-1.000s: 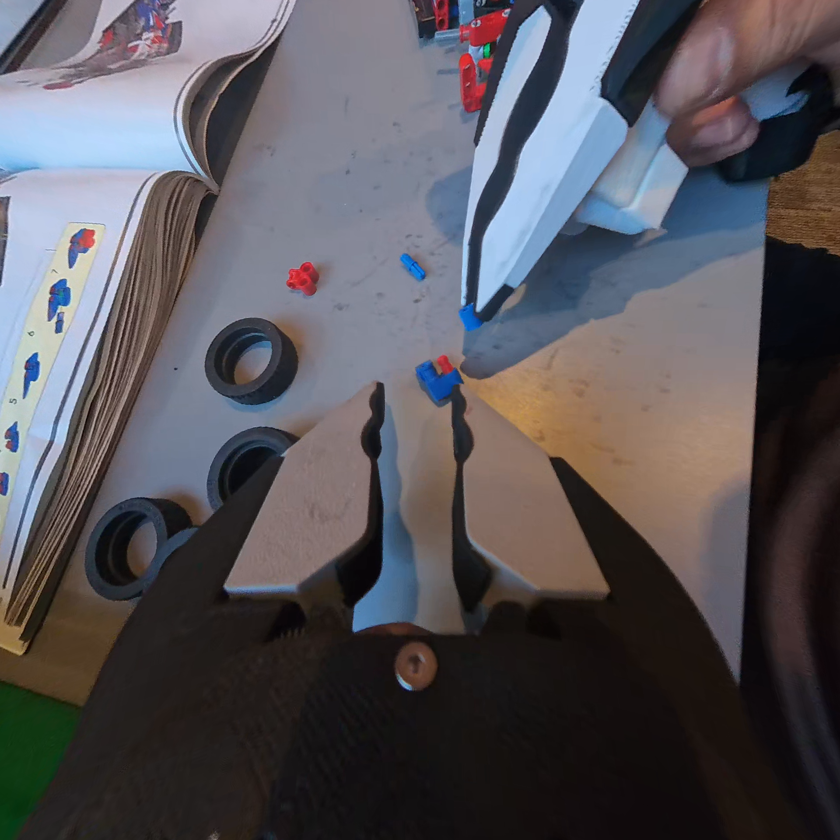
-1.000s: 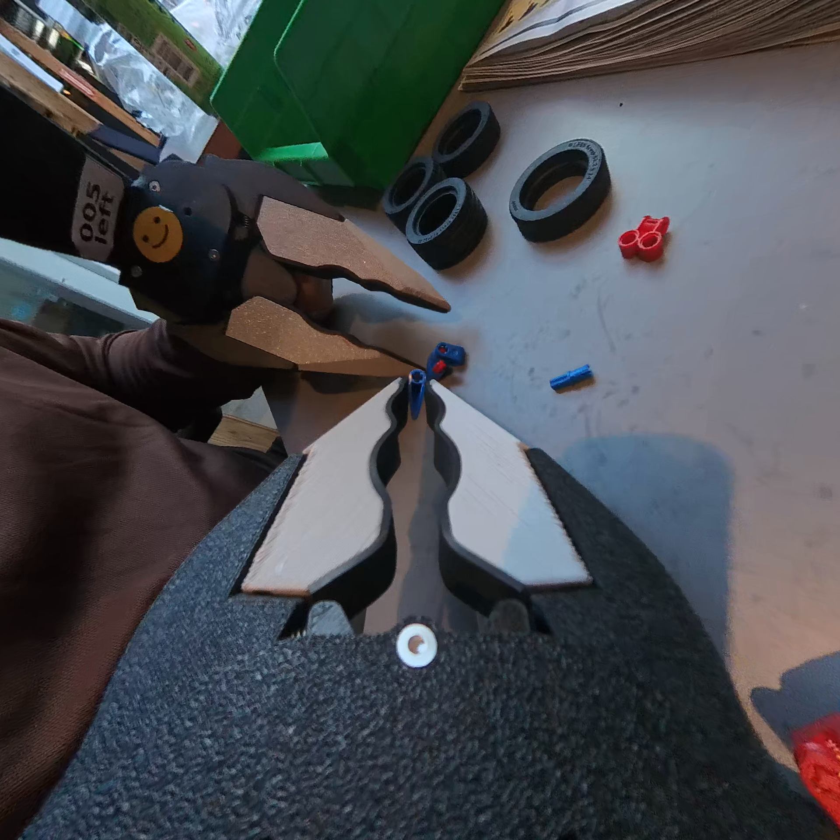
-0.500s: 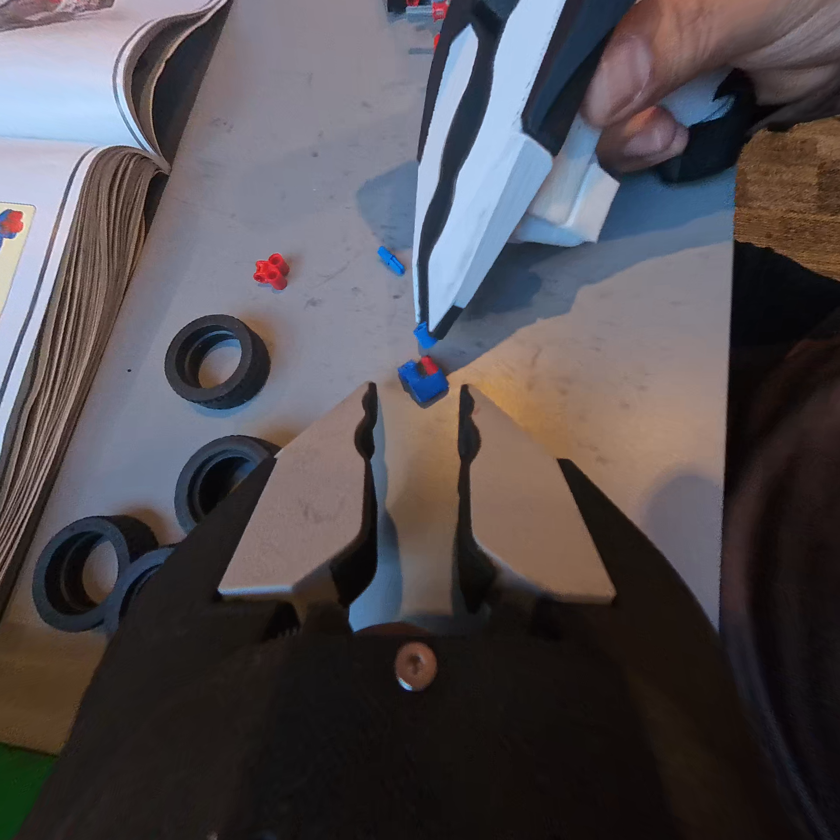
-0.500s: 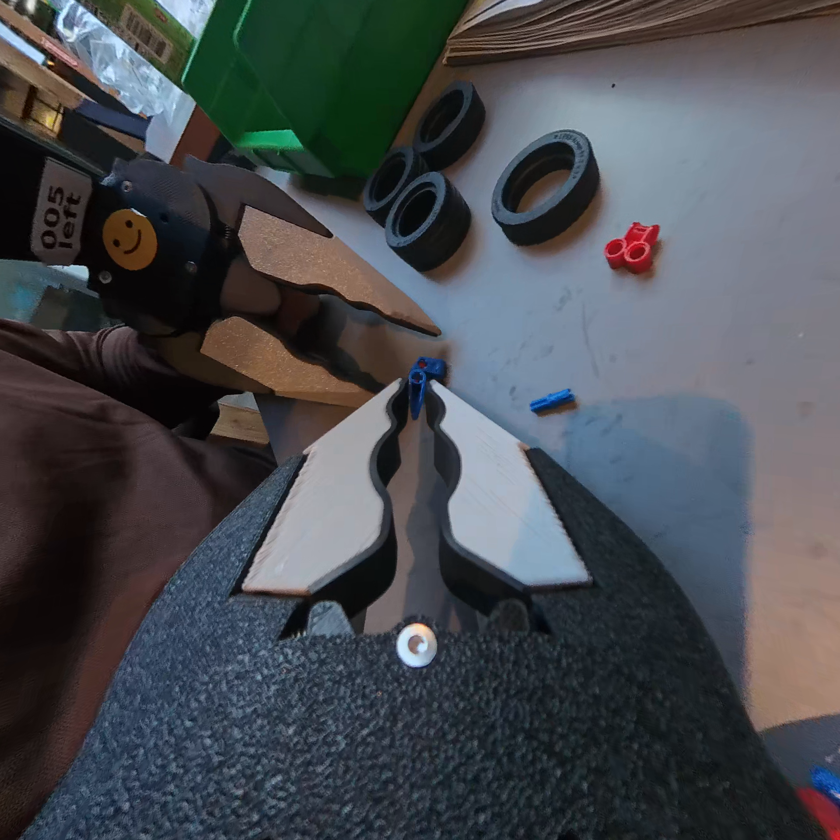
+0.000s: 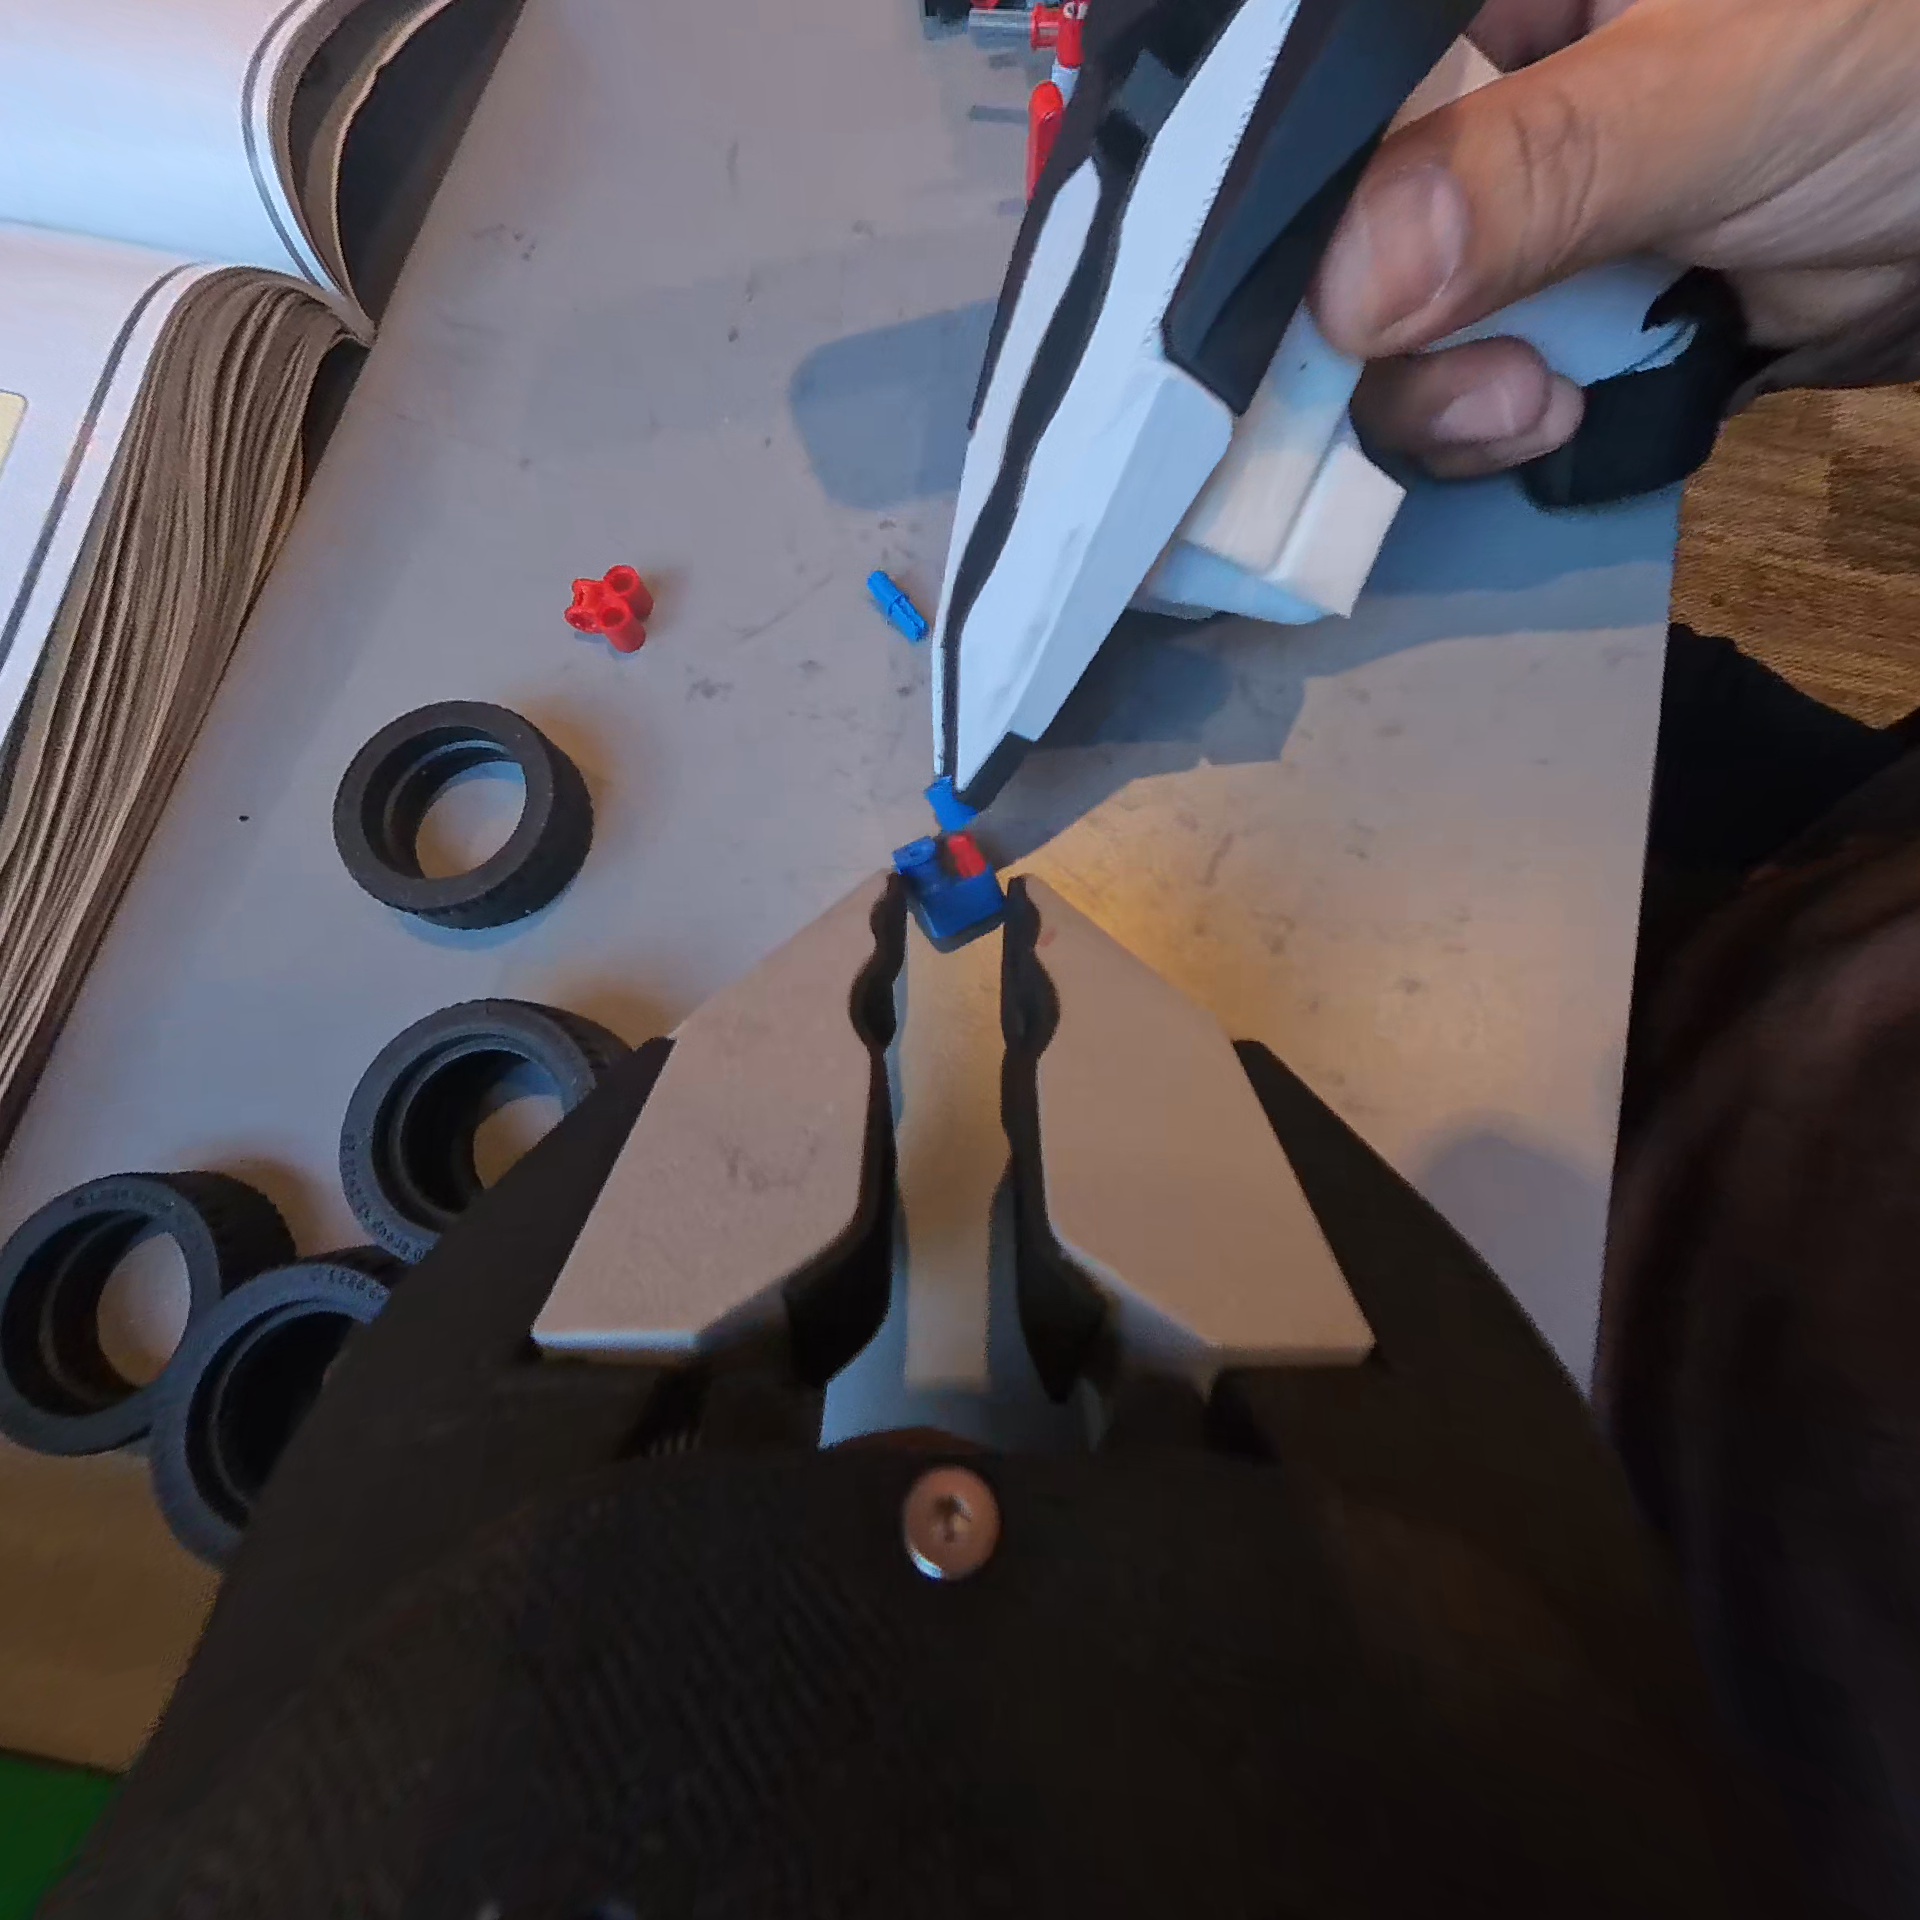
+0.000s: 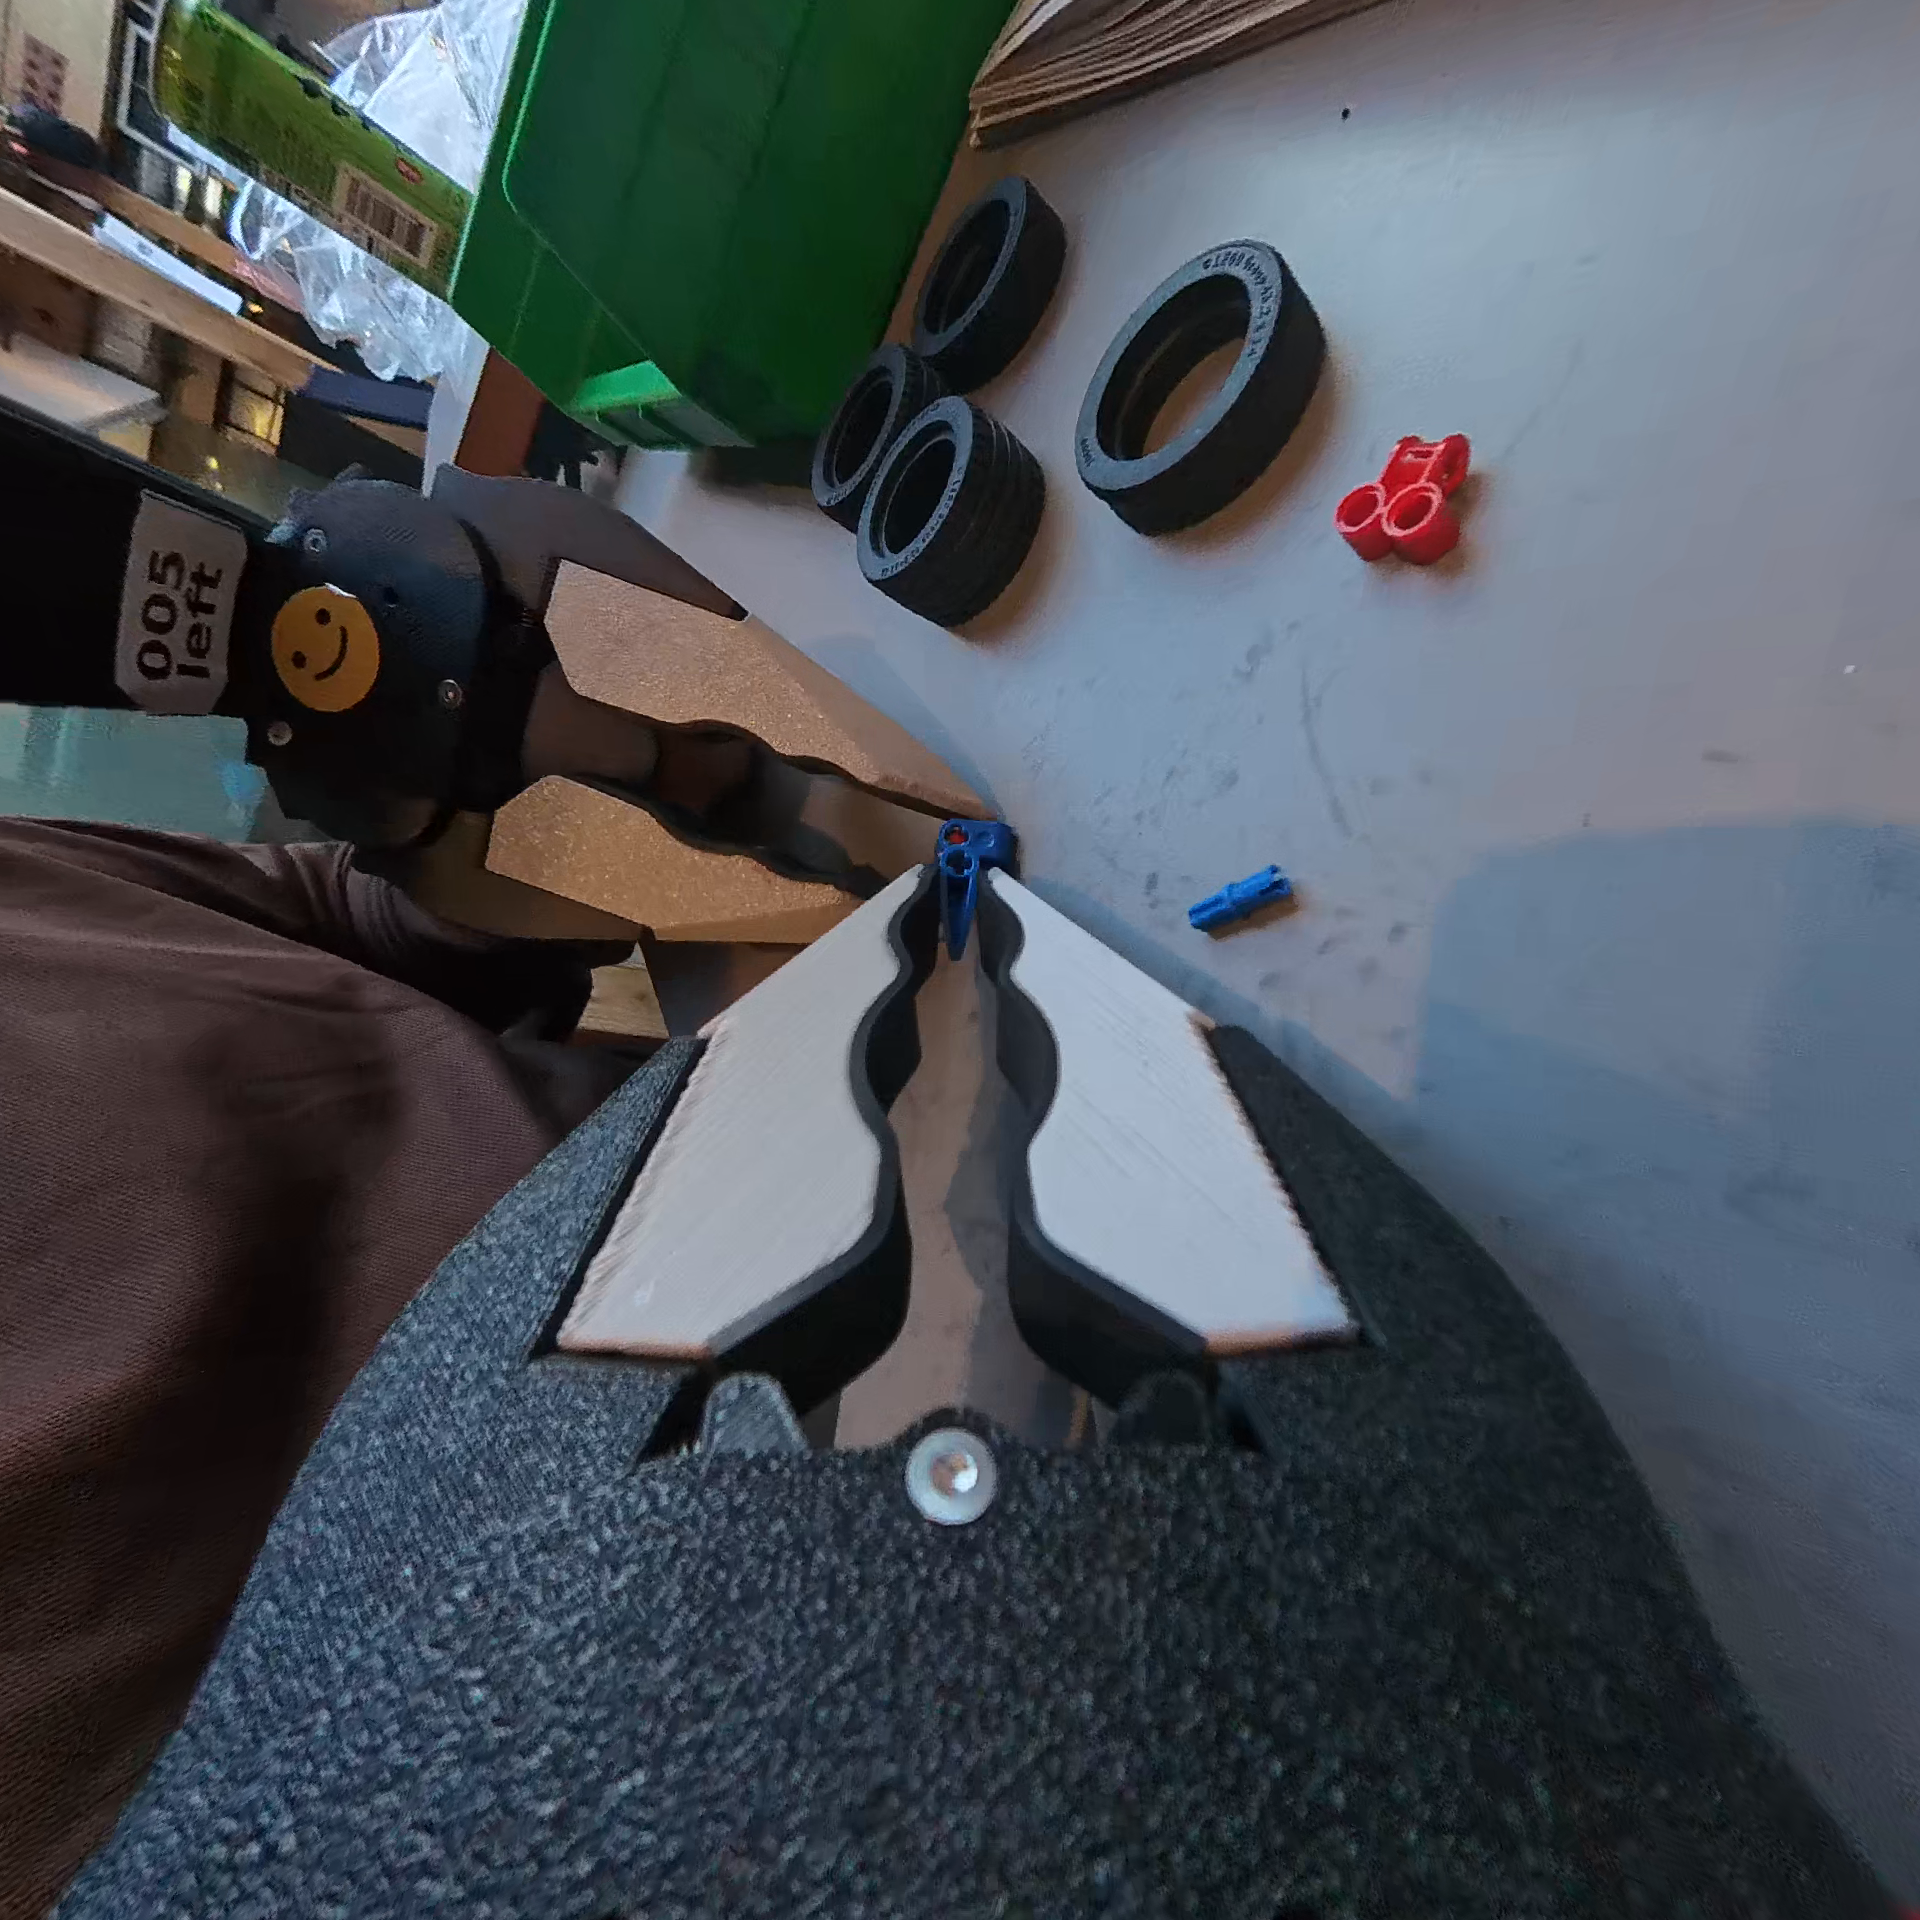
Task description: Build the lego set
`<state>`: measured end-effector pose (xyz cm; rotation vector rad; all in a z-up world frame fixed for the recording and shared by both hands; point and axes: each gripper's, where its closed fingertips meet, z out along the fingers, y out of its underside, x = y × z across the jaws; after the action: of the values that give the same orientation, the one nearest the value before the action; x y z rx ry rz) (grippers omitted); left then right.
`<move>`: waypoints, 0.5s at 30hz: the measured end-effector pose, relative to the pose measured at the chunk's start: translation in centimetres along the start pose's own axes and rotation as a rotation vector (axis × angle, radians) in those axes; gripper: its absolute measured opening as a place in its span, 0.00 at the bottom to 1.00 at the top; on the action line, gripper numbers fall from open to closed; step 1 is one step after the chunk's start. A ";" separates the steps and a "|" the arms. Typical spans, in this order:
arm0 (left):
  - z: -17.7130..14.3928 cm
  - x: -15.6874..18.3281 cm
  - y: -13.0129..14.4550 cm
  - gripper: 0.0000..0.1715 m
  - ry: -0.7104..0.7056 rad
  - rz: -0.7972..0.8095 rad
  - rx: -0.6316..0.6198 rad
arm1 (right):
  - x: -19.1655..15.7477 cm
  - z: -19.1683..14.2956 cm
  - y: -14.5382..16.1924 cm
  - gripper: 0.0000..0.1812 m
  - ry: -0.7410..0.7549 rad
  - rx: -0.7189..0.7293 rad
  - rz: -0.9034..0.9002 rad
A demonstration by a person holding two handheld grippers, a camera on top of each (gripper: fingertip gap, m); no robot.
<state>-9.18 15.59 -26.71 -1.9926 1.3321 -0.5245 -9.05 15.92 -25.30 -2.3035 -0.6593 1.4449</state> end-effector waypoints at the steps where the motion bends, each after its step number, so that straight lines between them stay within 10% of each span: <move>1: 0.0 0.0 0.0 0.09 0.001 -0.005 0.000 | 0.0 0.0 0.0 0.03 -0.002 0.001 0.006; 15: 0.1 -0.1 -0.1 0.09 -0.027 -0.012 0.000 | 0.1 0.1 0.1 0.03 0.018 0.030 0.040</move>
<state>-9.07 15.74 -26.75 -2.0019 1.3052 -0.5014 -9.12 15.95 -25.49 -2.3173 -0.5855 1.4400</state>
